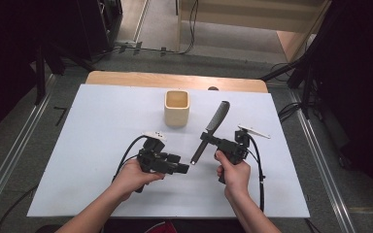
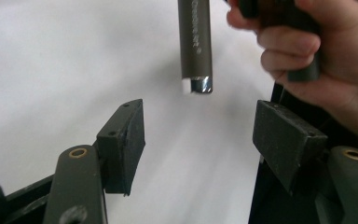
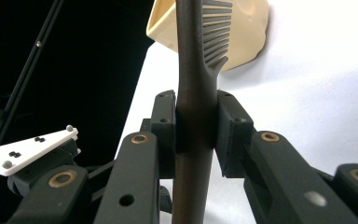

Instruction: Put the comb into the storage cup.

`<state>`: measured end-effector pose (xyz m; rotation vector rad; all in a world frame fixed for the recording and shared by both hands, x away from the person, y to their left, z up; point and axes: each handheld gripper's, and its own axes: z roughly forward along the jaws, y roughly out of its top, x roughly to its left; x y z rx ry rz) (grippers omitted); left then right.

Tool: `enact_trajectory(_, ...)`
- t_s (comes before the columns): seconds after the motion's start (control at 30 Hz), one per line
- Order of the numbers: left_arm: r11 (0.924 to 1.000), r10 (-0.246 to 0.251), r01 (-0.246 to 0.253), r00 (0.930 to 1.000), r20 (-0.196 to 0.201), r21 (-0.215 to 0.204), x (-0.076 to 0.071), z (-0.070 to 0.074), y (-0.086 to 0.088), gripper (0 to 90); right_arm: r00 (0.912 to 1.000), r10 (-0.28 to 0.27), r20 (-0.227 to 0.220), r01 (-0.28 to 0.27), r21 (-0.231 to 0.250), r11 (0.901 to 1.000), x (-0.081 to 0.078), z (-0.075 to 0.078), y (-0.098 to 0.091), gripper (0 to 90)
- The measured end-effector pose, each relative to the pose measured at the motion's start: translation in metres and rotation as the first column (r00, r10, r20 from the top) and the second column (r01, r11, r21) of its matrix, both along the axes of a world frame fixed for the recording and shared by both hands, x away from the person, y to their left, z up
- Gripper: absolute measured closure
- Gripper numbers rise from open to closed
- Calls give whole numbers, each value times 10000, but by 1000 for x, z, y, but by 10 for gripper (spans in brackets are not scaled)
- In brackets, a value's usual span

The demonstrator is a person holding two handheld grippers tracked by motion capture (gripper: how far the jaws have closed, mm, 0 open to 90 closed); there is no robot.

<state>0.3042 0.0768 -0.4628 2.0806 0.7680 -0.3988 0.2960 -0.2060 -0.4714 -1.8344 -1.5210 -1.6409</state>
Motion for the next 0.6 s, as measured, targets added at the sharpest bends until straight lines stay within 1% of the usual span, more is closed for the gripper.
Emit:
enact_trajectory(0.03, 9999, -54, 53, 10000, 54, 103, 0, 0, 1, 355, 10000, 37, 28, -37, -9, 10000, 0, 0, 0, 699)
enact_trajectory(0.1, 9997, -194, 193, 9998, 73, 152, -2, 0, 4, 355, 10000, 38, 58, -37, -59, 10000, 0, 1, 0, 699)
enact_trajectory(0.17, 9996, -265, 264, 9996, 121, 127, -3, 0, 7, 356, 9999, 69, 156, -66, -178, 9998, 0, 2, 0, 699)
enact_trajectory(0.2, 9994, -323, 321, 9994, 112, 148, -4, 0, 9, 355, 9996, 196, 184, -192, -175, 9997, 0, 2, 0, 699)
enact_trajectory(0.23, 9989, -384, 380, 9992, 133, 258, -4, 0, 11, 355, 9996, 213, 203, -209, -229, 9995, 0, 3, 0, 700)
enact_trajectory(0.33, 9976, -488, 471, 9983, 318, 506, -6, 0, 15, 355, 9991, 304, 286, -295, -307, 9991, 1, 4, 1, 700)
enact_trajectory(0.4, 9974, -499, 479, 9981, 366, 545, -7, -1, 19, 355, 9989, 369, 305, -360, -316, 9989, 0, 4, 1, 699)
enact_trajectory(0.57, 9952, -570, 508, 9957, 733, 839, -10, -1, 27, 355, 9982, 489, 344, -476, -354, 9982, 1, 4, 2, 699)
enact_trajectory(0.6, 9955, -542, 478, 9955, 775, 814, -11, -1, 29, 355, 9980, 536, 343, -525, -323, 9981, 1, 3, 2, 700)
